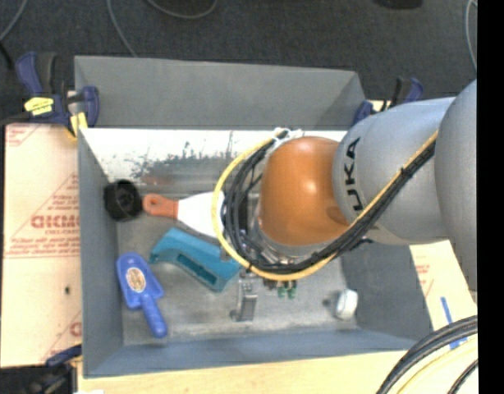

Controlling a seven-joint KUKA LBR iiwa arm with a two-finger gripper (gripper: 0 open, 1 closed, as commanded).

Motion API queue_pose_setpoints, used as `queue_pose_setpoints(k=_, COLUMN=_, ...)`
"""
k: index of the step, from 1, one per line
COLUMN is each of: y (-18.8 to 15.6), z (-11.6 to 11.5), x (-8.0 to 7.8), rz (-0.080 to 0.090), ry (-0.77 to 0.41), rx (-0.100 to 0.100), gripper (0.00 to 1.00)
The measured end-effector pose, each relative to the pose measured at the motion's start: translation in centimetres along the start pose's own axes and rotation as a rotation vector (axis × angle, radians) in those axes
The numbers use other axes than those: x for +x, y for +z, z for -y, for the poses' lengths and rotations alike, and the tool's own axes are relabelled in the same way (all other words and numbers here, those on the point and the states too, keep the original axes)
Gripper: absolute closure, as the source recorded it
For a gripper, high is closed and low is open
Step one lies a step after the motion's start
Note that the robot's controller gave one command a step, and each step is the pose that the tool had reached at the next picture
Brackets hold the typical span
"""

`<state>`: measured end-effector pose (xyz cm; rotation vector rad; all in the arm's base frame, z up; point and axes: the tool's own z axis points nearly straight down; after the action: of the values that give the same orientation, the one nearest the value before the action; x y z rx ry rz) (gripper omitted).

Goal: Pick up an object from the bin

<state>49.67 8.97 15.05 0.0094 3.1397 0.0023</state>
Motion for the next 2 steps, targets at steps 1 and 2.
queue_pose_setpoints(k=1, y=1.5, z=-1.9, x=-4.0, rz=0.004, ry=-0.037, rx=0.001, gripper=0.00)
queue_pose_setpoints(k=2, y=2.2, z=-2.6, x=-6.9, rz=0.005, ry=-0.024, rx=-0.002, gripper=0.00)
